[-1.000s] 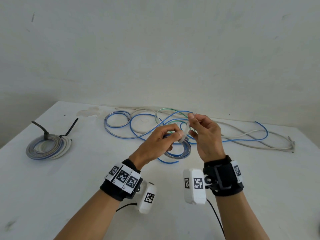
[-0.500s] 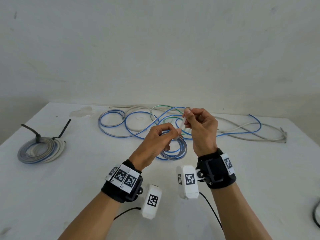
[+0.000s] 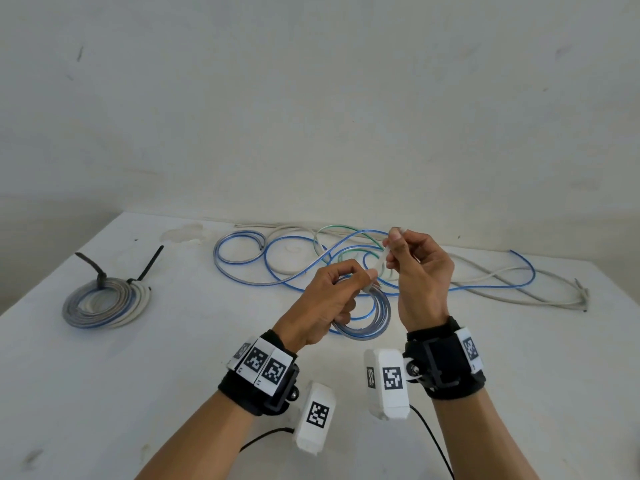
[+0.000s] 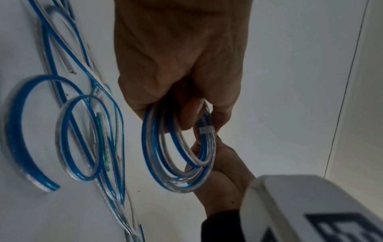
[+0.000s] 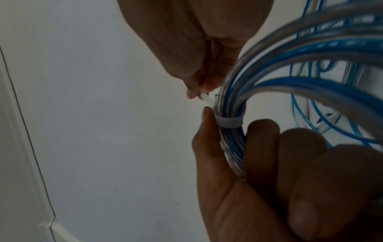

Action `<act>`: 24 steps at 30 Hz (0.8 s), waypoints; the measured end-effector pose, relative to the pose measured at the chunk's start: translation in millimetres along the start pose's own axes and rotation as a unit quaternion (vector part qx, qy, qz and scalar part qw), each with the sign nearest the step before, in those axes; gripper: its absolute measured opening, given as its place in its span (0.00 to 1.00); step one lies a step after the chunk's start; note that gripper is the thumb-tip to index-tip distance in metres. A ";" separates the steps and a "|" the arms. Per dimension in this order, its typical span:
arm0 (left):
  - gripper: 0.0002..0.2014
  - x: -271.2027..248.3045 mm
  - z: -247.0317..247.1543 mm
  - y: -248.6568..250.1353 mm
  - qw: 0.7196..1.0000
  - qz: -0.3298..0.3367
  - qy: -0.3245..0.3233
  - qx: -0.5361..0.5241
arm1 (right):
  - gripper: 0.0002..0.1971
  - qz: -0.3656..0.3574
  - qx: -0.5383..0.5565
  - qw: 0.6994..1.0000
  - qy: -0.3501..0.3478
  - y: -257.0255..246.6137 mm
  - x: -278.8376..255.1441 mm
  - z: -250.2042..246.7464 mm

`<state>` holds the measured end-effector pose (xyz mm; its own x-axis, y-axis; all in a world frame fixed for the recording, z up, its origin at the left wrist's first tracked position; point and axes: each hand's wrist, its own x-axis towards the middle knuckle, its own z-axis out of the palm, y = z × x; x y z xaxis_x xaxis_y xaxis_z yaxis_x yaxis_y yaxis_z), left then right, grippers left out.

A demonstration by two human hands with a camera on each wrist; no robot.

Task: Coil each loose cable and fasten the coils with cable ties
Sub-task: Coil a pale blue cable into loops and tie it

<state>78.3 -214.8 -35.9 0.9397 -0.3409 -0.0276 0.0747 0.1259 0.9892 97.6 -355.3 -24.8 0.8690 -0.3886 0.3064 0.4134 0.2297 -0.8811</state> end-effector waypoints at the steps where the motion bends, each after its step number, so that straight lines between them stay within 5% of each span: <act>1: 0.14 0.4 -0.5 0.5 1.000 0.002 0.000 0.001 | 0.02 0.000 0.003 1.000 0.001 0.1 0.0 0.1; 12: 0.12 2.0 6.5 -2.0 1.000 0.021 0.009 0.019 | 0.03 0.048 0.004 0.999 -0.002 6.7 3.4 -6.7; 16: 0.13 5.6 -5.3 7.1 0.997 0.043 0.063 -0.010 | 0.11 0.115 -0.051 0.988 -0.095 -1.7 3.6 -8.7; 20: 0.09 11.1 -36.4 20.3 0.980 0.054 0.163 -0.104 | 0.20 0.159 -0.154 0.932 -0.288 -10.0 -4.6 -6.1; 24: 0.11 5.0 -46.9 24.1 0.973 0.065 0.168 -0.144 | 0.07 0.113 -0.148 0.950 -0.249 1.5 -15.2 12.0</act>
<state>100.4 -169.8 -19.0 0.9999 0.0139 0.0025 -0.0081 0.4196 0.9077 88.2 -338.4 -26.5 0.9777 0.1290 0.1655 0.1710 -0.0322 -0.9848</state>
